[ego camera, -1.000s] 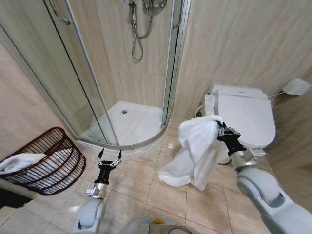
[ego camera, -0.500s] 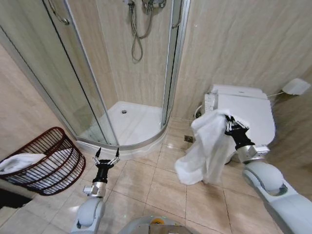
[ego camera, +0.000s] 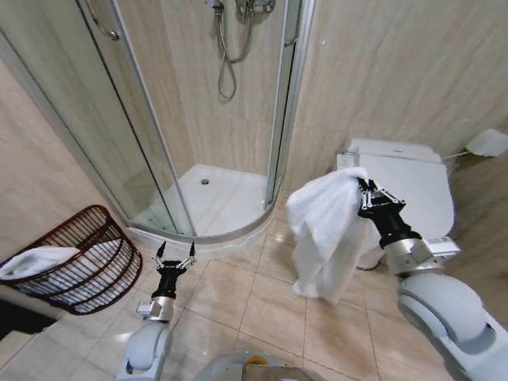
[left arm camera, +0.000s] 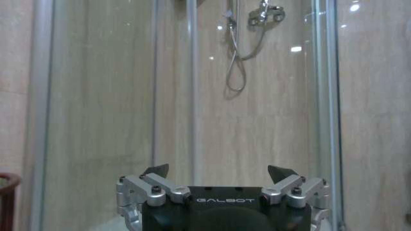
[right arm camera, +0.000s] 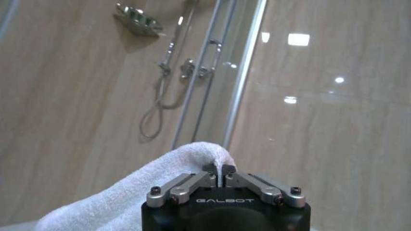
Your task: Discard the used towel into the hamper.
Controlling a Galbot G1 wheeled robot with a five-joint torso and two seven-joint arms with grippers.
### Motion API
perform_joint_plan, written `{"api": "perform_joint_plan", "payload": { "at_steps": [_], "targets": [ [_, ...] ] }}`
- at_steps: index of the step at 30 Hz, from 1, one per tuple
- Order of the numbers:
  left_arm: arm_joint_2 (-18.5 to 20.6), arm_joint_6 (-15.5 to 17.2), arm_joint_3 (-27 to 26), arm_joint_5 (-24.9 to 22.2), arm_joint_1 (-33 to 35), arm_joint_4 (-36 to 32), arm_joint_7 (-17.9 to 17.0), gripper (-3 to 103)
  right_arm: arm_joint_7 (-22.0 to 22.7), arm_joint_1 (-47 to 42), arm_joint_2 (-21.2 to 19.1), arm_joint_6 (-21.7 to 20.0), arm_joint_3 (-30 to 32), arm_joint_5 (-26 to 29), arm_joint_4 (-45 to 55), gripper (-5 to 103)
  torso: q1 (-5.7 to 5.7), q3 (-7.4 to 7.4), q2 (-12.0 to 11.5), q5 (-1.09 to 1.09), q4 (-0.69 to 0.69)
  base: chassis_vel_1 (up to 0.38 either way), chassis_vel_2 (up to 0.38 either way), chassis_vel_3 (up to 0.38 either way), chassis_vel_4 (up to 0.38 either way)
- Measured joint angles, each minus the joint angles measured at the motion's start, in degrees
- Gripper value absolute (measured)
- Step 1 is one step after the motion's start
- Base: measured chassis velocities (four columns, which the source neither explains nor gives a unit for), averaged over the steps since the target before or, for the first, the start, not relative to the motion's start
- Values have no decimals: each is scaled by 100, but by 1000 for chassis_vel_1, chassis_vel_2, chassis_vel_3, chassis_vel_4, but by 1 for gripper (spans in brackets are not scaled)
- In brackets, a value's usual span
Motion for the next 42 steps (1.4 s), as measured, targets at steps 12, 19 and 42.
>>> {"api": "perform_joint_plan", "payload": {
  "at_steps": [12,19,42],
  "targets": [
    [-119,12,2,115,144,-152,0,100,-182,-172,145,-5,-5,-23,52,2,0,0,0,0,1,87,90,77,84],
    [-214,8,-17,160,191,-200,-9,100,-352,-143,260,-23,-89,29,40,2,0,0,0,1,1,113,131,137,112],
    [-419,23,22,290,160,-207,-25,100,-366,-151,414,-117,-161,-50,25,2,0,0,0,0,-1,123,124,124,129]
  ]
}}
